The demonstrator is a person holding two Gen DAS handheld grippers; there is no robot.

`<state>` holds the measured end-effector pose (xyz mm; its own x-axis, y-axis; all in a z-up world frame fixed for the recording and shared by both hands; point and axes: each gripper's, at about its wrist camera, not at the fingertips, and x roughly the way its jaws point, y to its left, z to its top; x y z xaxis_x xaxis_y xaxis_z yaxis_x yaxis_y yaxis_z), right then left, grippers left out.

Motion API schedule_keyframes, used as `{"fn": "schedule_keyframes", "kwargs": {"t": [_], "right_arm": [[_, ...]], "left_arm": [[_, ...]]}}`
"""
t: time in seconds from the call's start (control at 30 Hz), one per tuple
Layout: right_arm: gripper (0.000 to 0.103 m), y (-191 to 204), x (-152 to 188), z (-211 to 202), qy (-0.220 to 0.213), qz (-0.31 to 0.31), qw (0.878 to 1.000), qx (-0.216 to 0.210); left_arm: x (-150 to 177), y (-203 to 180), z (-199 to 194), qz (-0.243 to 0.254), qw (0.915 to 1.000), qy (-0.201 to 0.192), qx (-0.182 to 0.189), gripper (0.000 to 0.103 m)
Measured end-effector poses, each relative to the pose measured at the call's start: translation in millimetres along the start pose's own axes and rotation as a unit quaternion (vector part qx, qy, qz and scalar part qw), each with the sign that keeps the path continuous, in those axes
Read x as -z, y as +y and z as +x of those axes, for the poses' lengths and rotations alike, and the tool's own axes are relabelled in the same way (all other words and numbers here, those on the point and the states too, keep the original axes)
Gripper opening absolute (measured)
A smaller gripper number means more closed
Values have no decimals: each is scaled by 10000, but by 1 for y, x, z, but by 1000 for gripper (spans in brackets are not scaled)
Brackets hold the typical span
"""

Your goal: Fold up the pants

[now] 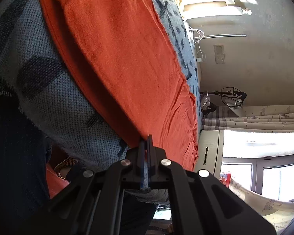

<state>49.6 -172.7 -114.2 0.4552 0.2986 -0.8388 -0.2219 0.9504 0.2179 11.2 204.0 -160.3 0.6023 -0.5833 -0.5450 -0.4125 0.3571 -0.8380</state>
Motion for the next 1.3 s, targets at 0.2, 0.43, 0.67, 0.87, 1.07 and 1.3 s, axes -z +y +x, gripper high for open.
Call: {"fn": "schedule_keyframes", "kwargs": {"t": [0.2,0.43,0.67,0.87,1.07,1.3], "right_arm": [[59,5,-5,-12,-314,-160,9994,-61],[60,3,4,6,81,-406,9988,250],[62,11,5,9,272,-765,9957,438],[64,17,1,13,555,-988,9921,543],[70,20,1,15,639,-1031,9913,503],[75,21,-1,17,708,-970,9916,478]], "left_arm": [[-1,12,7,-28,9999,36,-99,1],[-1,25,-4,-4,9999,138,-9,3],[-29,5,-68,678,9975,-193,-9,15],[-182,-1,-137,1413,9720,-1495,-1134,31],[-289,-11,-106,2577,9301,-847,-2478,34],[-305,-16,-62,3077,9072,20,-2869,32]]}}
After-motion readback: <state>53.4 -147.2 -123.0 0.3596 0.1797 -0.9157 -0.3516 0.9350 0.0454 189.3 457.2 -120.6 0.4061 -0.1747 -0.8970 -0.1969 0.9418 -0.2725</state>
